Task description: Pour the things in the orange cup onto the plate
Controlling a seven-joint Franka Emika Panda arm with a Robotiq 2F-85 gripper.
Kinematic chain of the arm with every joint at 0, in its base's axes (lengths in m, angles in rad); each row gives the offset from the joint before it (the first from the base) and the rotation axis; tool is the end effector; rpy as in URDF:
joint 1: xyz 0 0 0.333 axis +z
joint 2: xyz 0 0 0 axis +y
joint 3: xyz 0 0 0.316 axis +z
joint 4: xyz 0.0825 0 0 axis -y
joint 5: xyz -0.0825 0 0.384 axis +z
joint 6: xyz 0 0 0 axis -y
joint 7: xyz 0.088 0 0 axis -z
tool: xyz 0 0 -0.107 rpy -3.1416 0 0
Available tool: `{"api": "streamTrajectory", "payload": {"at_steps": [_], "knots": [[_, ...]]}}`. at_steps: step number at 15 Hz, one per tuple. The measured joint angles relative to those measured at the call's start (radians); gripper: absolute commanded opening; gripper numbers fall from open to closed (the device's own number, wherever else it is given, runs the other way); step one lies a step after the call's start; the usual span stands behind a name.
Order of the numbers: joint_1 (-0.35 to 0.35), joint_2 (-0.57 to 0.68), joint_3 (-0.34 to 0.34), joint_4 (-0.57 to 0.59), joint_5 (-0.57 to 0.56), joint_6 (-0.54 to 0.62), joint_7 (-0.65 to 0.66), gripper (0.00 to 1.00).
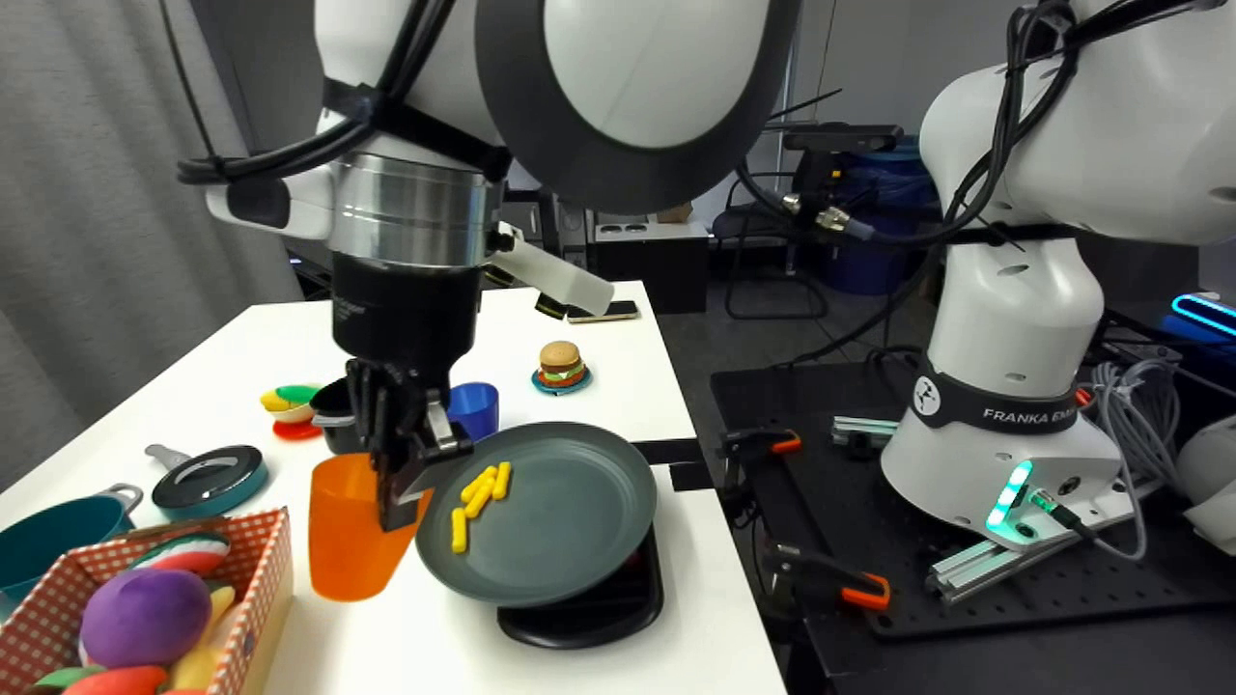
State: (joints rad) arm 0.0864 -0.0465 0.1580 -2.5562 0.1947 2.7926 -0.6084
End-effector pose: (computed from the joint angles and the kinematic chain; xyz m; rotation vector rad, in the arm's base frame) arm 0.4629 0.1060 0.3125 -2.9002 -1.0260 -0.4530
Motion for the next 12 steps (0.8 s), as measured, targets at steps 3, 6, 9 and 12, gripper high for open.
{"api": "streamTrajectory", "payload": {"at_steps": [3,6,9,12], "knots": [[0.014,-0.034,-0.019,-0.050,0.029,0.040,-0.023,0.01],[0.043,-0.055,-0.039,-0.076,0.101,0.082,-0.099,0.01],[0.060,-0.066,-0.039,-0.088,0.189,0.126,-0.199,0.01],[0.077,-0.073,-0.040,-0.094,0.270,0.163,-0.284,0.01]]}}
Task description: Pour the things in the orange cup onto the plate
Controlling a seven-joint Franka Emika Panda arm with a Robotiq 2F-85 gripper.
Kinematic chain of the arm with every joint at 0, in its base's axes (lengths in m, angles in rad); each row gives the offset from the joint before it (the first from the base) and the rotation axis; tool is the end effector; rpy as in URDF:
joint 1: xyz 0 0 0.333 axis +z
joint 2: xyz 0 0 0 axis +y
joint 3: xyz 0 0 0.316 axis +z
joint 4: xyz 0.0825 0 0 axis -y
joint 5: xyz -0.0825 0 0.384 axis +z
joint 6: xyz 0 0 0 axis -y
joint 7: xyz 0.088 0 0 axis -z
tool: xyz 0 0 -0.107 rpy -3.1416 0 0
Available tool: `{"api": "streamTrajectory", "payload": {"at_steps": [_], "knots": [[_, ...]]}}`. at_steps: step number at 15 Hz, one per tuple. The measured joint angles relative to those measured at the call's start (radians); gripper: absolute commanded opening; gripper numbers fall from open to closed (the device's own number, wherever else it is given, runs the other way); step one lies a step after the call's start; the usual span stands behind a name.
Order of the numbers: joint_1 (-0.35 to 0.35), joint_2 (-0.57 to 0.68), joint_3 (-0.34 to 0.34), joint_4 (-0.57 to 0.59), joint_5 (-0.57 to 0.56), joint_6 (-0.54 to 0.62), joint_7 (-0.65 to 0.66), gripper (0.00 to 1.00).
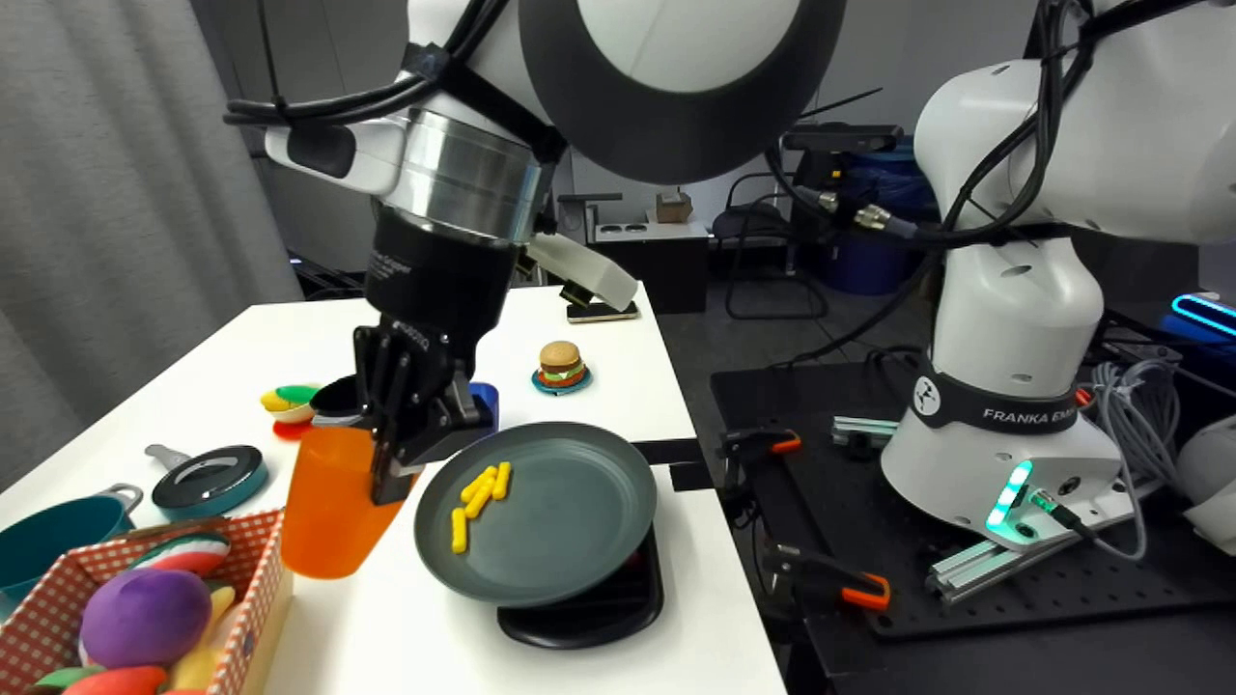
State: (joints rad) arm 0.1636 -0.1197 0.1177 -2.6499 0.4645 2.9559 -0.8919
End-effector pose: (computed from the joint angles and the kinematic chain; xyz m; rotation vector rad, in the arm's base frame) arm 0.4414 0.0959 0.3244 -2.8277 -1.0913 -0.6900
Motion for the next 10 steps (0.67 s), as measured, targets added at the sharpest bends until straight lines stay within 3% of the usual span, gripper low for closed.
{"api": "streamTrajectory", "payload": {"at_steps": [10], "knots": [[0.142,-0.054,-0.041,0.018,0.552,0.019,-0.410,0.01]]}}
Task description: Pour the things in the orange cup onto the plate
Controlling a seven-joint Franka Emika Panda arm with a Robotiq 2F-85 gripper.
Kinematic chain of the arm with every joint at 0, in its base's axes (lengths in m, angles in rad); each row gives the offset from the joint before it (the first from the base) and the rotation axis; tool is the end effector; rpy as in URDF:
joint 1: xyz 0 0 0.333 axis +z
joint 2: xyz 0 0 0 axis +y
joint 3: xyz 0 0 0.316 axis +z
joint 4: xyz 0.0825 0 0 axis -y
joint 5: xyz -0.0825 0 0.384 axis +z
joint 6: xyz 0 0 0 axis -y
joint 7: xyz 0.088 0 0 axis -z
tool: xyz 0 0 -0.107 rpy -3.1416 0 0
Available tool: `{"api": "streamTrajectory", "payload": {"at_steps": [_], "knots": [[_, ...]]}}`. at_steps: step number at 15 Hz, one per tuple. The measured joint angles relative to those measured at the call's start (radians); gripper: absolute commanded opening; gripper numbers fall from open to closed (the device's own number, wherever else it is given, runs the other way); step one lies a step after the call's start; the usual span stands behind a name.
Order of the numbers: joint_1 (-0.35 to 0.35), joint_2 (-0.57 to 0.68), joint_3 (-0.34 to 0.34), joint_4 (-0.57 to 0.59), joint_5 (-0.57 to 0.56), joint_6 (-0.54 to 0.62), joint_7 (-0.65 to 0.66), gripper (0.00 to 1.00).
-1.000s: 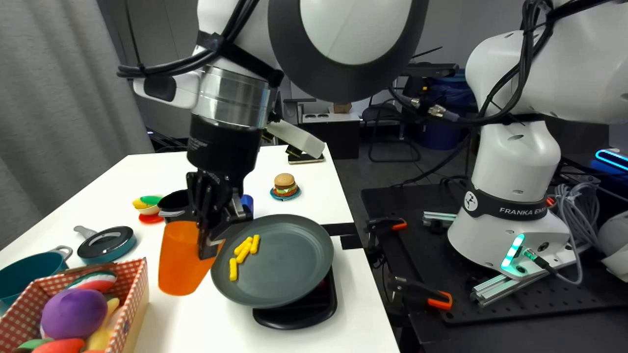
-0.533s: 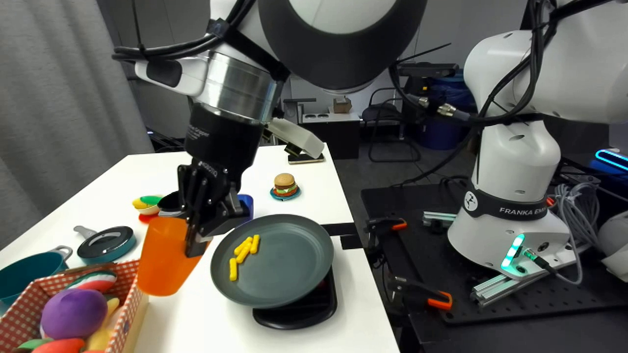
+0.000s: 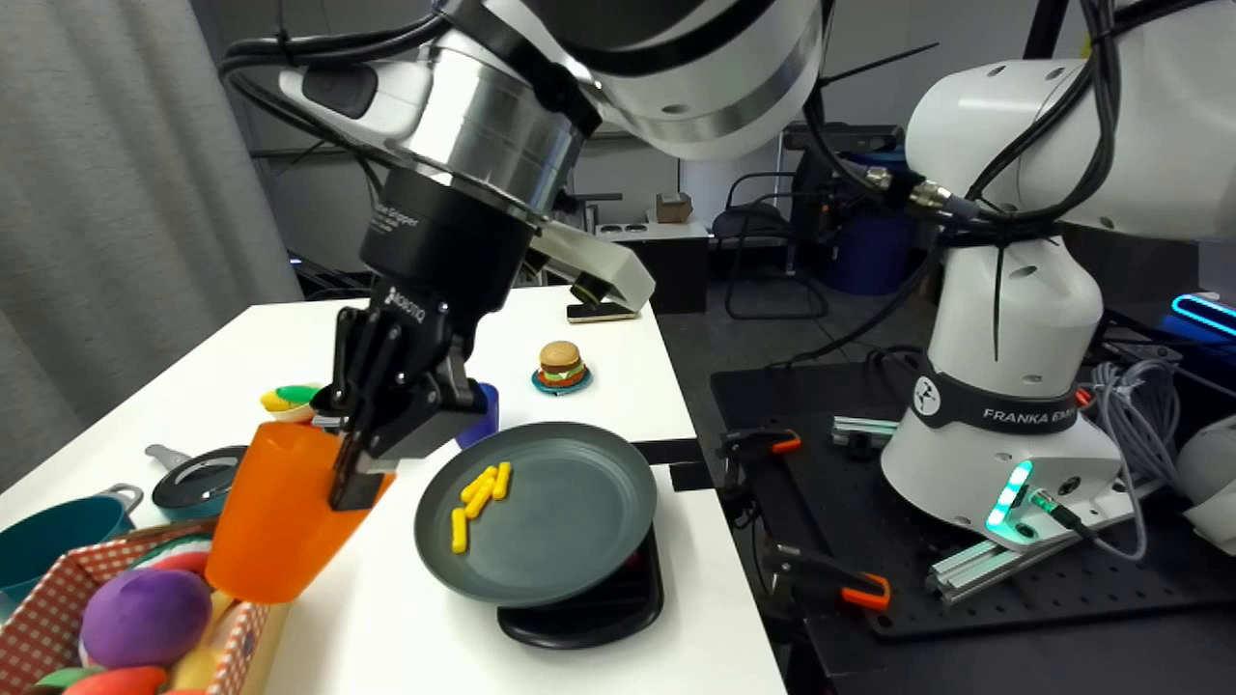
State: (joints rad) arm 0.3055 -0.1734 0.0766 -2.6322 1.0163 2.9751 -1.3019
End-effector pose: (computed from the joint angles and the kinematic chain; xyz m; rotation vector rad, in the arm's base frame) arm 0.4275 0.1081 0.3430 -2.6812 -1.0094 -0.8668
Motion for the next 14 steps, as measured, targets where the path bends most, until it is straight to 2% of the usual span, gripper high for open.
{"api": "streamTrajectory", "payload": {"at_steps": [8,14], "knots": [[0.005,-0.006,-0.012,0.001,0.200,0.000,-0.135,0.01],[0.011,-0.012,-0.012,0.036,0.416,-0.002,-0.337,0.01]]}}
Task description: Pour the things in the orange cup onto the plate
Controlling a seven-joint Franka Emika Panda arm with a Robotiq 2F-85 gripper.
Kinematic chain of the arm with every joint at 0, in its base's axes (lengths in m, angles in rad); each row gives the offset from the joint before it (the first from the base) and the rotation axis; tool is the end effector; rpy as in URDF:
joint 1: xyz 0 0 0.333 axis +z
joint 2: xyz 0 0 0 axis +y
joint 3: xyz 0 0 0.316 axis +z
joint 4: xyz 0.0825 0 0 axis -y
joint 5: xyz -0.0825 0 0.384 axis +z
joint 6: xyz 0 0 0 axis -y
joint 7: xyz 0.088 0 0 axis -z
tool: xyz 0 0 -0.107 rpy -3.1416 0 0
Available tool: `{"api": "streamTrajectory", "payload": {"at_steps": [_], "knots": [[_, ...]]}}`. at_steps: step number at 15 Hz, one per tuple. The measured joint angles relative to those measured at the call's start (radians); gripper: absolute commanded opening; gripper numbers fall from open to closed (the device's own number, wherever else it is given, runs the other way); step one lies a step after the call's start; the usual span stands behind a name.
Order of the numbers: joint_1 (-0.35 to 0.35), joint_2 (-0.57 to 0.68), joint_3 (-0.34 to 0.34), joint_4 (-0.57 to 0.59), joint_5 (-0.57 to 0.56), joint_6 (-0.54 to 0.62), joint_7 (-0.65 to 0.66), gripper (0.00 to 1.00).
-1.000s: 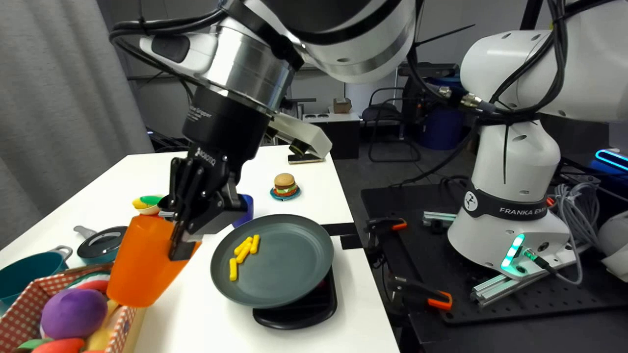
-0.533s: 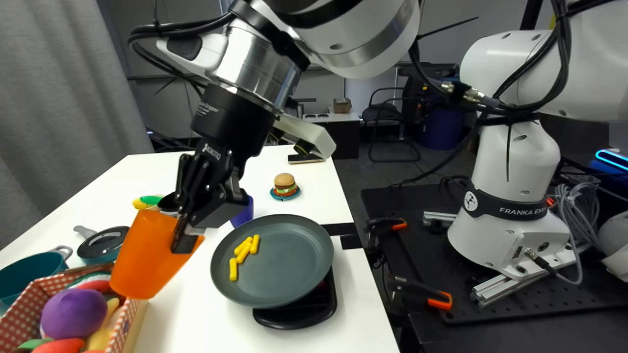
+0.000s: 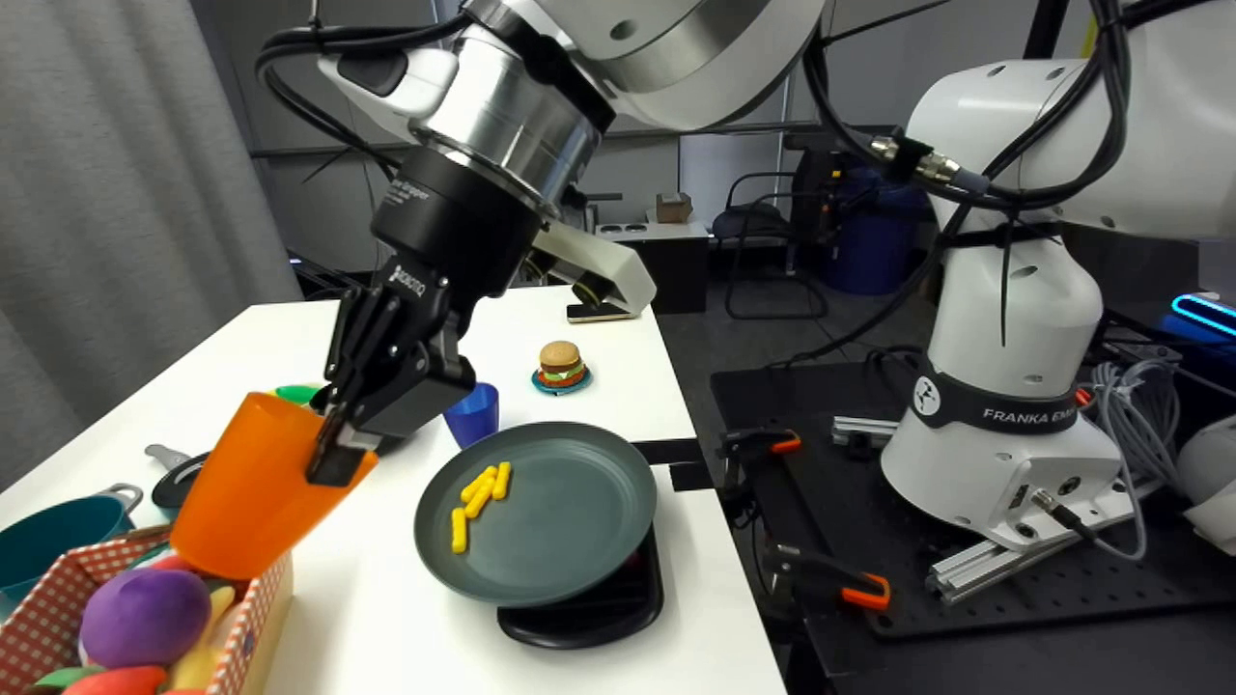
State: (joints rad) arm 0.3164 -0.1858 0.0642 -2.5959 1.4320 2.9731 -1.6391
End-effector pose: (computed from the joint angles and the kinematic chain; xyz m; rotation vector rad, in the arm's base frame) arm 0.4228 0.0954 0.3457 -2.6167 -0.8885 -0.9971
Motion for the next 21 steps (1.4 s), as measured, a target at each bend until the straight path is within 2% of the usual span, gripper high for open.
{"api": "streamTrajectory", "payload": {"at_steps": [7,10,12,15,18,21], "knots": [[0.000,0.000,0.000,0.015,0.176,0.000,-0.146,0.01],[0.000,0.002,0.000,0.010,0.194,-0.026,-0.165,0.01],[-0.001,0.010,-0.003,-0.014,0.137,-0.099,-0.142,0.01],[-0.003,0.053,-0.008,-0.039,-0.016,-0.242,-0.043,0.01],[-0.023,0.128,0.015,-0.007,-0.195,-0.314,0.099,0.01],[-0.067,0.154,0.022,0.044,-0.350,-0.378,0.219,0.01]]}}
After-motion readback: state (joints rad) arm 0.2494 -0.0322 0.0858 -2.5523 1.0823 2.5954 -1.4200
